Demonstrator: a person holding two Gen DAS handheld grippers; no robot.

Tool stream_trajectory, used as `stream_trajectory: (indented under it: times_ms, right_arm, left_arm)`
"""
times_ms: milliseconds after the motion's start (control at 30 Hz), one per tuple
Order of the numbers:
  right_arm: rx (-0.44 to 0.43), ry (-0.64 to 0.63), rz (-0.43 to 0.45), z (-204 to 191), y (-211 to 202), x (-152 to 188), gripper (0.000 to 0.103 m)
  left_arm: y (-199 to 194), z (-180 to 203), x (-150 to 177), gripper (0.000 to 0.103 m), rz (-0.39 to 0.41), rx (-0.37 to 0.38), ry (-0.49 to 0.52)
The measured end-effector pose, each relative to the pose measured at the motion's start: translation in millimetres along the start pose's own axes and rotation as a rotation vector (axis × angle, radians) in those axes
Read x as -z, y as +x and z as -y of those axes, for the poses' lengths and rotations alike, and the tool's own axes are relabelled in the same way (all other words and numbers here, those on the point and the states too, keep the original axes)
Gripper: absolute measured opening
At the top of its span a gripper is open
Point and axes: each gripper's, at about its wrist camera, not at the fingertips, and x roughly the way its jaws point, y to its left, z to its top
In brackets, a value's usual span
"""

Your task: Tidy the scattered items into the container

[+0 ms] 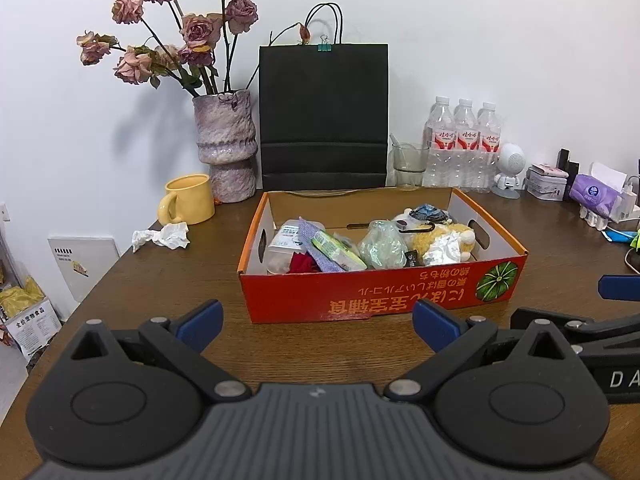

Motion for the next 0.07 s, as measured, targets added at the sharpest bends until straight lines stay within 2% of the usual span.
stream_trajectory:
  times_ms: [67]
  right_arm:
    - [0.000,0.000,0.000,-0.1,-0.1,-0.3,0.103]
  left_arm:
    - [0.7,-0.5,0.4,0.103,-0.002,0.006,-0.005]
